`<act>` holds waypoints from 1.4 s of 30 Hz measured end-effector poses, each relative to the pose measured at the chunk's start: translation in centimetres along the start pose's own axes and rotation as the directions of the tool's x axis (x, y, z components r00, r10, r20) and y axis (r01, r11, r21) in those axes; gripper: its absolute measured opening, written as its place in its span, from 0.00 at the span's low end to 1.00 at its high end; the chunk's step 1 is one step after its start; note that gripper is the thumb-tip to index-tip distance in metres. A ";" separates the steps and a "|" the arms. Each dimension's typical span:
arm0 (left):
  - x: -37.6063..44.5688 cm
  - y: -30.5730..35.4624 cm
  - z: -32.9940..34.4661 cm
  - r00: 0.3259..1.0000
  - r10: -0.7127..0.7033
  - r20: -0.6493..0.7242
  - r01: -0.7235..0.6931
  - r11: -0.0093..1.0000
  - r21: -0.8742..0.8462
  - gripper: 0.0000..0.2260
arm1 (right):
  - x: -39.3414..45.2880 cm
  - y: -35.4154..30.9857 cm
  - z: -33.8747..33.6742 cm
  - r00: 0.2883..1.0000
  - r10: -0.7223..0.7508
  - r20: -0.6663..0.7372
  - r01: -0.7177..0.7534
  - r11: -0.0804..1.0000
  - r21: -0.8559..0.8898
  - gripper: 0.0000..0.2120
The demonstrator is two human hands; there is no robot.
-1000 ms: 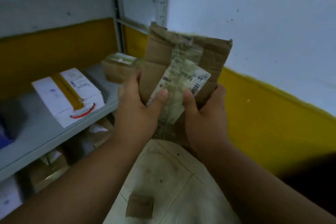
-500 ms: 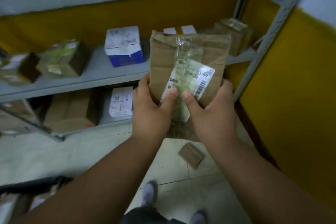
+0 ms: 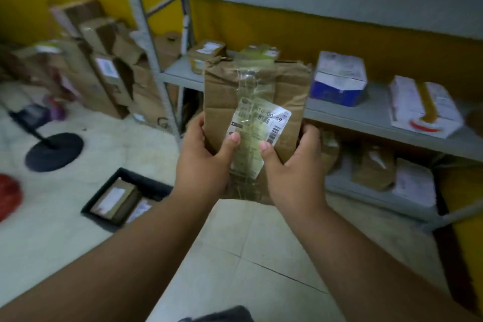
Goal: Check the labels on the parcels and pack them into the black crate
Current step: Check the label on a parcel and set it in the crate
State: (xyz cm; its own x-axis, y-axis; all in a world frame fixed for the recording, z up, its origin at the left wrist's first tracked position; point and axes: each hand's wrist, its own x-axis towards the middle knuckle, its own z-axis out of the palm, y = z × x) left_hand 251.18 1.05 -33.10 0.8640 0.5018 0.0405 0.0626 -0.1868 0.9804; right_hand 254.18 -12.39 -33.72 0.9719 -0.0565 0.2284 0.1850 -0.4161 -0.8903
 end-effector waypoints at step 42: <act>41.8 -19.3 -39.9 0.973 -0.201 0.113 0.128 0.879 0.460 0.18 | 10.3 -10.1 57.4 0.973 0.176 0.146 -0.162 0.982 -0.101 0.14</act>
State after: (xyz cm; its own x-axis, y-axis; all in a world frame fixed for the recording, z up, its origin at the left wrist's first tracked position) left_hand 266.16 59.29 -42.65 0.8847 0.4302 -0.1792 0.3952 -0.4886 0.7779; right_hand 270.71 43.35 -44.94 1.0000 0.0046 0.0080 0.0092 -0.4911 -0.8711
